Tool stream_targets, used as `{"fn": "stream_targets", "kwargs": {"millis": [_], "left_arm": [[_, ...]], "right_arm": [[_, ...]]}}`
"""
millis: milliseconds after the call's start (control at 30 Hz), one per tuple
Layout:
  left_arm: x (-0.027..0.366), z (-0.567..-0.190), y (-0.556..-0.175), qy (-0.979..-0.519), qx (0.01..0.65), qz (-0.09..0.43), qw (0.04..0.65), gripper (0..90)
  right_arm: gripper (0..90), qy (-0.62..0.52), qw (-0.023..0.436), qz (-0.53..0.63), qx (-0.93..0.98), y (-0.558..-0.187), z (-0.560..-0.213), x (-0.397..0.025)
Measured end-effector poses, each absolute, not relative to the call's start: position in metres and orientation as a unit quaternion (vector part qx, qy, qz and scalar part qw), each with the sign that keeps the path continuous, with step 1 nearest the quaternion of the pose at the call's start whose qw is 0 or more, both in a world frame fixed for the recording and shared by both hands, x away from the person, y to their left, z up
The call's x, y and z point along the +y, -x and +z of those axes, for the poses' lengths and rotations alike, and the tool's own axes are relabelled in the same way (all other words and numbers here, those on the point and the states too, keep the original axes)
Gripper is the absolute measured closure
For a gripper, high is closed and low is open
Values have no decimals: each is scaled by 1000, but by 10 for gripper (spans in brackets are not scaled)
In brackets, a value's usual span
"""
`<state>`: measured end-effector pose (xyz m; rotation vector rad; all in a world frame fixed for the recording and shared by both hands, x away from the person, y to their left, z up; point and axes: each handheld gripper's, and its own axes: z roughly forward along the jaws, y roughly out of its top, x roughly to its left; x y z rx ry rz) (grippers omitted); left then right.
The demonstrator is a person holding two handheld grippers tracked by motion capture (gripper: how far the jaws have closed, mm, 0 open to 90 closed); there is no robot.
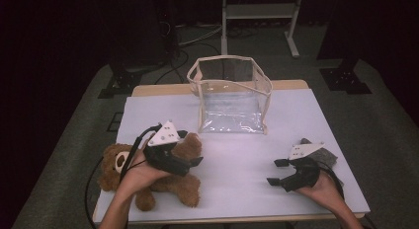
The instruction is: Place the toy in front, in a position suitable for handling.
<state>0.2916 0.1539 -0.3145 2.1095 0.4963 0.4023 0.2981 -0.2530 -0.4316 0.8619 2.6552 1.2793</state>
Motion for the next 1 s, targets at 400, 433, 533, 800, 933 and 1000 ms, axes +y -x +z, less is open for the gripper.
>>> {"fn": "stream_targets", "kwargs": {"millis": [400, 433, 533, 800, 933, 1000], "left_arm": [[207, -306, -308, -862, 206, 182, 426, 111], [211, -306, -310, -863, 209, 181, 423, 112], [222, -309, -318, -866, 215, 180, 413, 131], [240, -317, -337, -872, 234, 170, 394, 144], [247, -324, -347, -877, 243, 164, 380, 146], [249, -327, -351, -880, 242, 162, 375, 147]], "right_arm": [[215, -278, 32, 413, 867, -298, -433, -249], [215, -278, 31, 413, 867, -298, -433, -249], [215, -277, 29, 411, 868, -298, -433, -248], [215, -274, 27, 411, 869, -299, -434, -248], [215, -273, 25, 409, 870, -298, -435, -247], [215, -271, 24, 409, 871, -298, -435, -246]]}}
